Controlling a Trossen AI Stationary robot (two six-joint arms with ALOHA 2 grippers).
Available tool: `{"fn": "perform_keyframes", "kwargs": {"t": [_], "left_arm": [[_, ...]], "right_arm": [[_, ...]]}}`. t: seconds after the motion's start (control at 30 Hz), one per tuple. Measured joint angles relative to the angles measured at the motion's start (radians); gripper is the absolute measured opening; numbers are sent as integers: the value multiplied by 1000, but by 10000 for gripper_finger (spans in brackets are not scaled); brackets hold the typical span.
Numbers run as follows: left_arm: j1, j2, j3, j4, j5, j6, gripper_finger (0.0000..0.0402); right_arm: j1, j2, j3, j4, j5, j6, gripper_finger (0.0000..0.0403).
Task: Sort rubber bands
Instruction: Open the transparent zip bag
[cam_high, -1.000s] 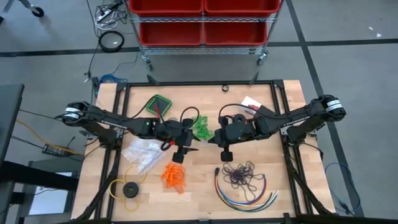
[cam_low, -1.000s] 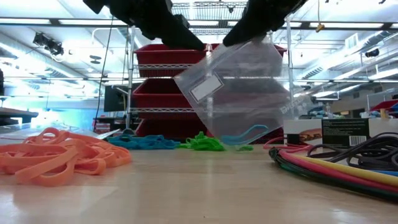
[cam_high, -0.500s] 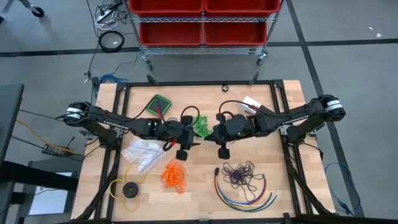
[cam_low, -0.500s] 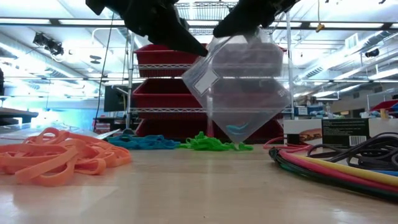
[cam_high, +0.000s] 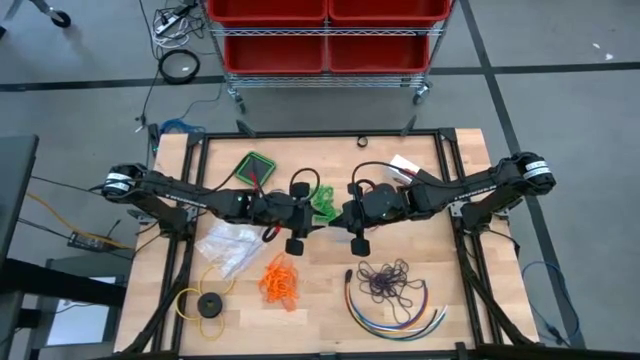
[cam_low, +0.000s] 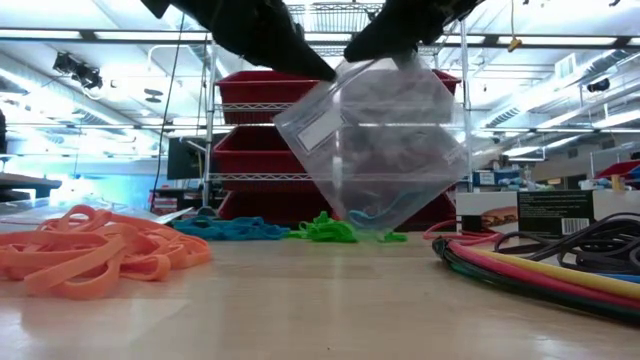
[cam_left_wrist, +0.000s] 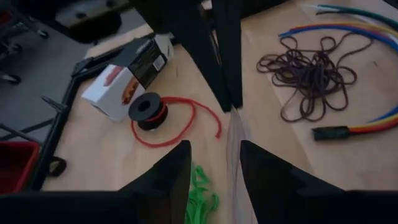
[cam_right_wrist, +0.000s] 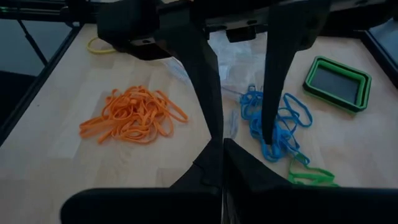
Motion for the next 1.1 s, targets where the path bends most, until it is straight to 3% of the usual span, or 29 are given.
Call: {"fn": "perform_keyframes", "kwargs": {"t": [0.4,0.6,0.8,1.1], "left_arm": [[0,0,0,-11,20,-20,135],[0,0,0,-15,-46,-21,94],[0,0,0,-27,-103,-21,14],[0,-1,0,-98,-140,50,3]], "right_arm": [[-14,0,0,18,27,17,0],[-27,0,0,26,28,21,0],[-27,0,0,26,51,38,0],[-27,0,0,30,55,62,11]]}}
